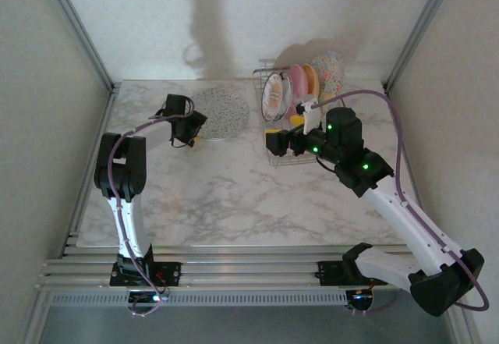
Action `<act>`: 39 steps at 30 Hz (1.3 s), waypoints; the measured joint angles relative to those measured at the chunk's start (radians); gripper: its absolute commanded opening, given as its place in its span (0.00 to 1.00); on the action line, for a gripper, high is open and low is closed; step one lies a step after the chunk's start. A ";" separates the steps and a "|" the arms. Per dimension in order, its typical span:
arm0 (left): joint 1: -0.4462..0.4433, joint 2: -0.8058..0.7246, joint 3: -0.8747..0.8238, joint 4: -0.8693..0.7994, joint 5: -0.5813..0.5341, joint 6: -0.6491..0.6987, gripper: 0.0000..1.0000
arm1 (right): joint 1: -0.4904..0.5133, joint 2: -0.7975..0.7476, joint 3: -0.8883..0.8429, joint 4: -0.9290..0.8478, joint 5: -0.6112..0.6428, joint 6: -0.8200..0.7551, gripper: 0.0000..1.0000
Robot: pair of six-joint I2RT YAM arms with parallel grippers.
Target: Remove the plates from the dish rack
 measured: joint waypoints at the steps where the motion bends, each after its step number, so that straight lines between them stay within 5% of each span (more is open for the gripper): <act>1: 0.000 0.000 0.000 -0.008 -0.006 0.000 0.71 | 0.000 0.000 0.000 0.000 0.001 0.000 0.99; 7: 0.000 -0.021 0.000 -0.051 -0.037 0.001 0.75 | 0.000 -0.003 0.007 -0.001 0.046 -0.002 0.99; 13: -0.001 -0.124 -0.016 -0.064 -0.071 -0.005 0.75 | -0.007 -0.018 0.077 -0.080 0.251 -0.013 0.97; 19: -0.050 -0.306 -0.032 -0.063 -0.122 -0.016 0.76 | -0.220 0.047 0.250 -0.214 0.392 0.024 0.92; 26: -0.195 -0.522 -0.032 -0.026 -0.152 0.024 0.75 | -0.488 0.222 0.319 -0.261 0.317 0.105 0.88; 39: -0.475 -0.853 -0.238 0.203 -0.110 0.192 0.72 | -0.564 0.592 0.401 -0.162 0.112 0.074 0.75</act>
